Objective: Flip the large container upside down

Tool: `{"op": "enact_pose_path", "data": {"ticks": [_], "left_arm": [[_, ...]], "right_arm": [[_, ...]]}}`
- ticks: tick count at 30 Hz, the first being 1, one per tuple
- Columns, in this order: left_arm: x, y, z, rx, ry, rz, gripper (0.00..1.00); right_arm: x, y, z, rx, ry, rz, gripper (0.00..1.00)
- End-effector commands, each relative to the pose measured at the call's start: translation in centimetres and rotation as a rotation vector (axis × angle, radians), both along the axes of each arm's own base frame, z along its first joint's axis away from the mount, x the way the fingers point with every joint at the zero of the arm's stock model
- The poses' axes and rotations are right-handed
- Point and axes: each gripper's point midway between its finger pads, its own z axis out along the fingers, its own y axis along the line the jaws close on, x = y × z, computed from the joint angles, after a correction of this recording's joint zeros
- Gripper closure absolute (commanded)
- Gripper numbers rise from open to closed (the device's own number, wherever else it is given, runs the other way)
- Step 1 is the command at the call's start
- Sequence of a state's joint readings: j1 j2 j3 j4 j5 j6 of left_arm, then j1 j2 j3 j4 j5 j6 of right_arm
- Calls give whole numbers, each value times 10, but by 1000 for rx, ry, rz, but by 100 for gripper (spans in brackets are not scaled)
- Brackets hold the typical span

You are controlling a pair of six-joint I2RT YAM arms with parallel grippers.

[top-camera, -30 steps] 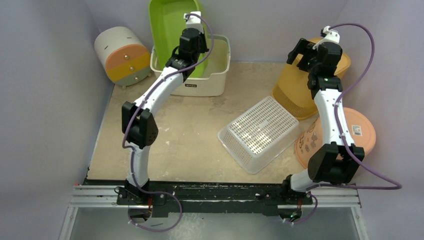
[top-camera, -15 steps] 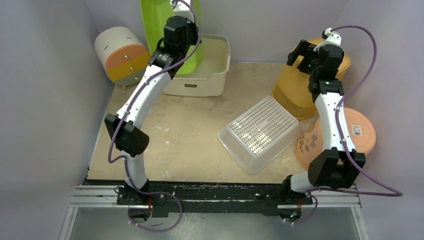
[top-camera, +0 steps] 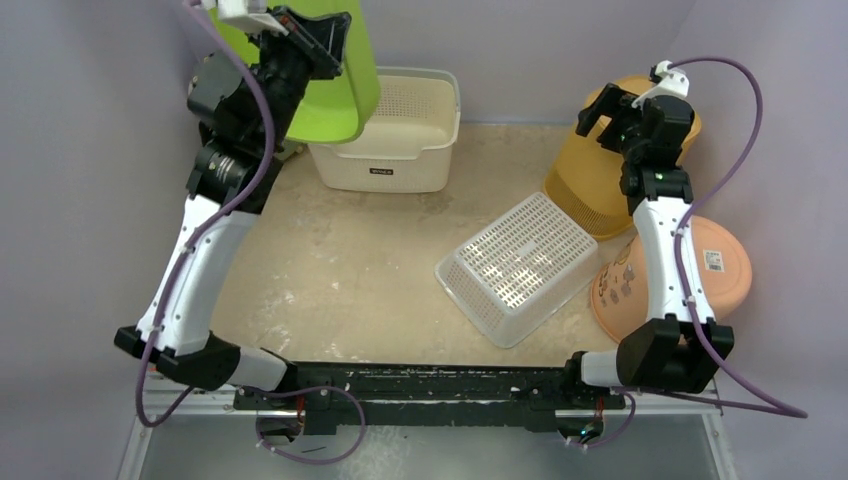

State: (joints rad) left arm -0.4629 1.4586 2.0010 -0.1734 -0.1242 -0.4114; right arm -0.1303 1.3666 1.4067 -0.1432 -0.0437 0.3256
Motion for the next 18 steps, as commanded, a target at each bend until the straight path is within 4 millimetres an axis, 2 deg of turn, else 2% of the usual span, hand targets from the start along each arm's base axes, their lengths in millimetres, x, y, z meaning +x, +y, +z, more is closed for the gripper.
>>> {"op": "enact_pose_path", "data": {"ticks": [1, 10, 16, 18], "left_arm": [[-34, -23, -5, -90, -3, -222, 100], [-92, -32, -48, -232, 107, -449, 100], [-117, -37, -93, -284, 221, -550, 100], [-127, -42, -97, -349, 230, -621, 100]], "right_arm": [[-12, 0, 25, 3, -63, -9, 1], [-18, 6, 19, 35, -51, 11, 1], [-24, 10, 16, 49, -45, 23, 1], [-26, 10, 13, 53, -42, 22, 1]]}}
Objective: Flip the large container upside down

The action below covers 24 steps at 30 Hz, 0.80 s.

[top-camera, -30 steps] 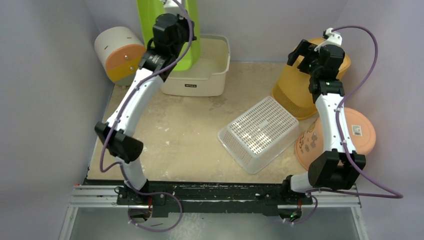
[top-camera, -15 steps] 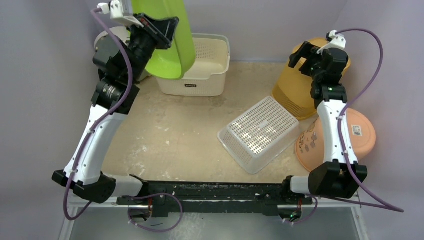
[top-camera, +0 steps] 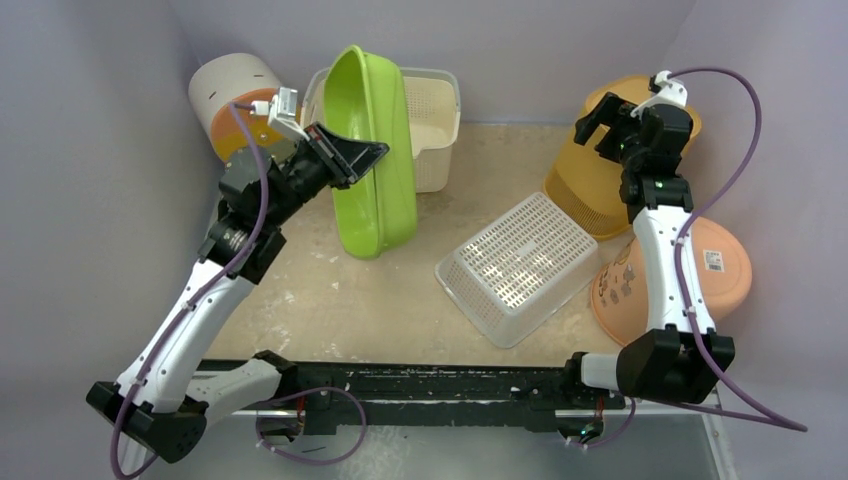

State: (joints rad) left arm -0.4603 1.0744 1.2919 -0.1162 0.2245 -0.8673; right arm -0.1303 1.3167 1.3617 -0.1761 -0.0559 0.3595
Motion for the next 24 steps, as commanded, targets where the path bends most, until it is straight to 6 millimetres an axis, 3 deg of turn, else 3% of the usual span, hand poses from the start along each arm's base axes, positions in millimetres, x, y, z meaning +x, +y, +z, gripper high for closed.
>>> {"op": "enact_pose_path", "data": {"ticks": [1, 5, 13, 19, 24], "left_arm": [[-48, -2, 56, -257, -150, -157, 100], [-61, -12, 37, -380, -96, -246, 100], [-84, -39, -25, -594, 66, -379, 100], [-87, -27, -62, -660, 131, -336, 100], [-84, -11, -108, -773, 225, -284, 100]], "right_arm": [[-12, 5, 21, 14, -67, 17, 1], [-15, 5, 17, 15, -62, 15, 1], [-15, 6, 14, 15, -55, 18, 1], [-15, 6, 12, 15, -52, 19, 1], [-12, 4, 10, 11, -49, 10, 1]]}}
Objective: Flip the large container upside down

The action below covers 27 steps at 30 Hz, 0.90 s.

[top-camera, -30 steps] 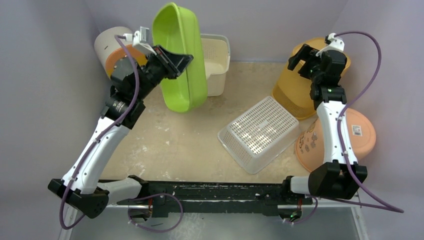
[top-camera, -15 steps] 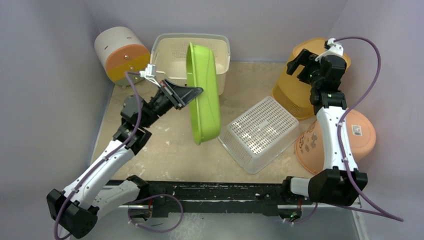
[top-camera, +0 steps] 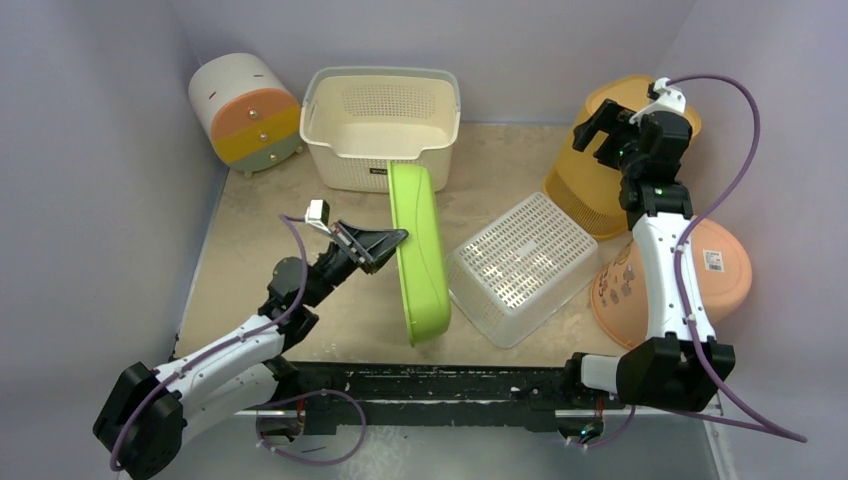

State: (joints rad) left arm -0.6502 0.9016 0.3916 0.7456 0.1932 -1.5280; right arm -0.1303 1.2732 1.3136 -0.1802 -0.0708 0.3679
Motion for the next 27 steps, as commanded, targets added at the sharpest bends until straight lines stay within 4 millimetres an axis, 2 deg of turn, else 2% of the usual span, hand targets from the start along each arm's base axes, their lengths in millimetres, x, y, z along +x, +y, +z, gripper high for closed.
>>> {"op": "enact_pose_path", "data": {"ticks": [1, 7, 17, 23, 27], "left_arm": [[-10, 30, 30, -240, -59, 57, 100], [-11, 44, -32, -222, 69, 110, 100], [-12, 53, -161, 152, 321, 200, 100], [-8, 74, -206, 384, 466, 307, 100], [-7, 96, -220, 558, 539, 401, 100]], "right_arm": [[1, -2, 15, -3, -57, -9, 0], [4, -2, 15, -13, -61, -4, 0], [4, -1, 4, -9, -47, 4, 0], [6, 1, -7, -3, -30, 15, 0], [7, 2, -11, -3, -24, 18, 0]]}}
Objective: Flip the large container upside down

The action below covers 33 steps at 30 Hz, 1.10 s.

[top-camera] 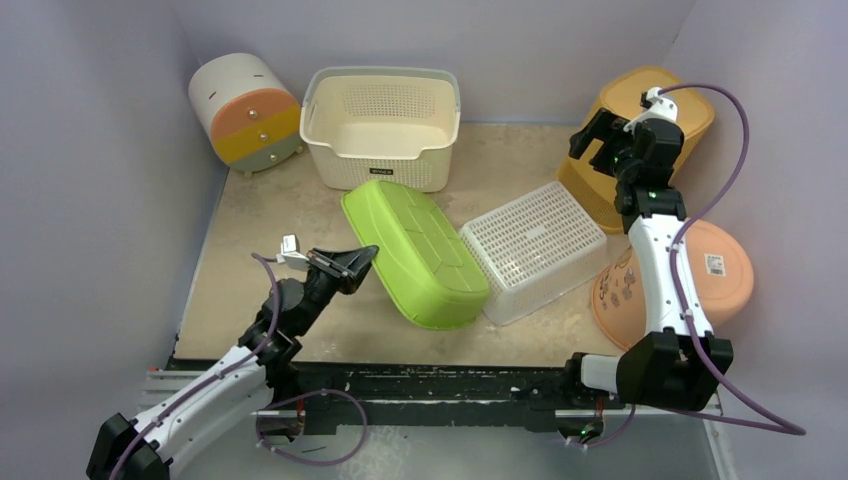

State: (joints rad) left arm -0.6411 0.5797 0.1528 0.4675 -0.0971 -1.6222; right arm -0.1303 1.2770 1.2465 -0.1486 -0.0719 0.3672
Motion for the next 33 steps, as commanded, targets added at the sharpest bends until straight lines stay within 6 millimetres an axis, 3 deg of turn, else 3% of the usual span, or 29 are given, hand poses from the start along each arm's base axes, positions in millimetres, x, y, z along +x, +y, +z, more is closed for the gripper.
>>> {"op": "enact_pose_path", "data": {"ticks": [1, 6, 15, 17, 22, 28, 30, 33], "left_arm": [[-14, 40, -138, 537, 404, 81, 100], [-20, 63, -148, 707, 512, 125, 100], [-47, 89, -138, 975, 621, 53, 97], [-54, 95, -136, 1007, 632, 44, 92], [-71, 108, -144, 1056, 668, 23, 91], [-73, 111, -144, 1100, 675, 4, 87], [-68, 111, -134, 1110, 652, 15, 82], [-46, 110, -96, 1151, 548, 55, 73]], "right_arm": [[7, 1, 14, -7, -63, 16, 0], [7, 3, 10, -4, -56, 23, 0], [4, 3, 3, -3, -45, 22, 0], [2, 3, 2, -3, -45, 22, 0], [0, 3, -2, -2, -40, 23, 0], [2, 4, 2, -8, -44, 31, 0], [4, 5, 2, -11, -43, 41, 0], [4, 8, 0, -15, -28, 54, 0]]}}
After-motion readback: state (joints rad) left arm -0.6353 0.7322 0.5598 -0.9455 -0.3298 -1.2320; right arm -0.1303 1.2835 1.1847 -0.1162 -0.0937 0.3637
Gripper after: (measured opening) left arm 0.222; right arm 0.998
